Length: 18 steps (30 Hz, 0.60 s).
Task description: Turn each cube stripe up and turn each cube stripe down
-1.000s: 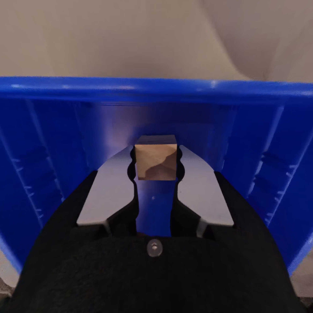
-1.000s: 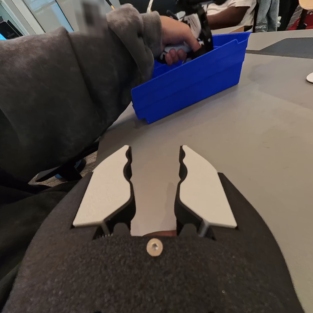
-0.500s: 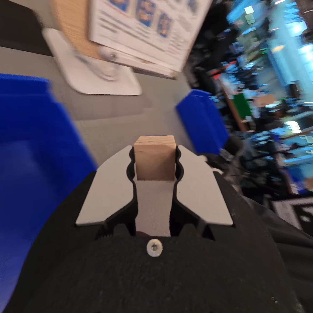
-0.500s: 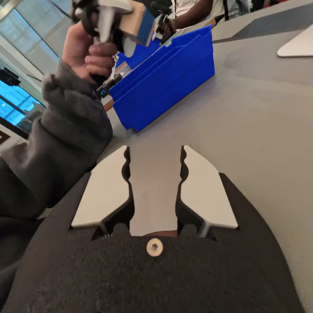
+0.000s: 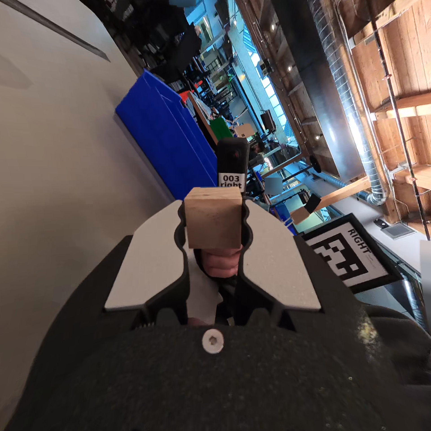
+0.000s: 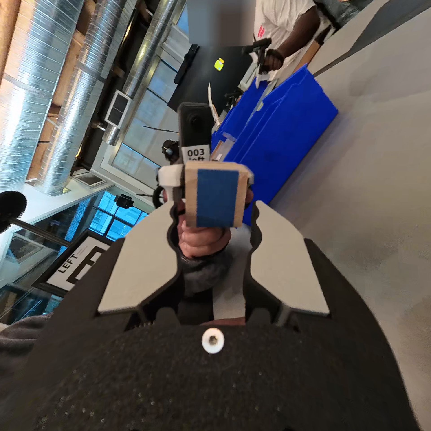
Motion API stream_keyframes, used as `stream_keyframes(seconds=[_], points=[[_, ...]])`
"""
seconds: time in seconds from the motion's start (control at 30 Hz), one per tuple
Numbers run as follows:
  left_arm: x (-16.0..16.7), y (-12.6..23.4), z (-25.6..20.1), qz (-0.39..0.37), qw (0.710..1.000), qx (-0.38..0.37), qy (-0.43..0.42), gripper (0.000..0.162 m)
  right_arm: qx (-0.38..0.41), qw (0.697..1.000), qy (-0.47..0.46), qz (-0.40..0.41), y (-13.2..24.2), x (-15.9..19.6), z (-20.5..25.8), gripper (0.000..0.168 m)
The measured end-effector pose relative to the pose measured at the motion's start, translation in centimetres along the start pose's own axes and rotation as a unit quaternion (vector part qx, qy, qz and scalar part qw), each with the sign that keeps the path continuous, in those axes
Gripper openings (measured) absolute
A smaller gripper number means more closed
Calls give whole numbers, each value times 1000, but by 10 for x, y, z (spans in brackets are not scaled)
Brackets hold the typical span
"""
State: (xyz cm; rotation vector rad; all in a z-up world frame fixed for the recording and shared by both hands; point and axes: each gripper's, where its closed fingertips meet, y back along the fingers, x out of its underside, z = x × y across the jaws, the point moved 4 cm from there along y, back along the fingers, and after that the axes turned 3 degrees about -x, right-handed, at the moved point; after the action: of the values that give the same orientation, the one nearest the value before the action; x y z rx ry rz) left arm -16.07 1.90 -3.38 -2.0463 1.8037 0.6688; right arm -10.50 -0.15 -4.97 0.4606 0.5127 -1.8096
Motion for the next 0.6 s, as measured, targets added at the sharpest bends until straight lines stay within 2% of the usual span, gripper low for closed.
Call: stream_keyframes(seconds=[0.1,0.2,0.3,0.4,0.5,0.6], points=[[6,-7,2,-4,1000,-15,-16,44,-16,1000,-16,-2,4,1,-3,46],[8,-9,3,2,1000,-7,-11,44,-9,1000,-5,-7,7,2,-5,46],[7,-5,2,3,999,-24,-41,44,-11,1000,-3,8,7,4,-5,46],[-8,13,1,-34,995,-67,-71,60,6,1000,4,12,12,2,-7,46],[-14,38,19,-53,972,-200,-112,67,42,998,36,14,22,-6,-6,46],[-9,63,45,-54,918,-358,-162,65,98,988,121,22,39,-25,10,46]])
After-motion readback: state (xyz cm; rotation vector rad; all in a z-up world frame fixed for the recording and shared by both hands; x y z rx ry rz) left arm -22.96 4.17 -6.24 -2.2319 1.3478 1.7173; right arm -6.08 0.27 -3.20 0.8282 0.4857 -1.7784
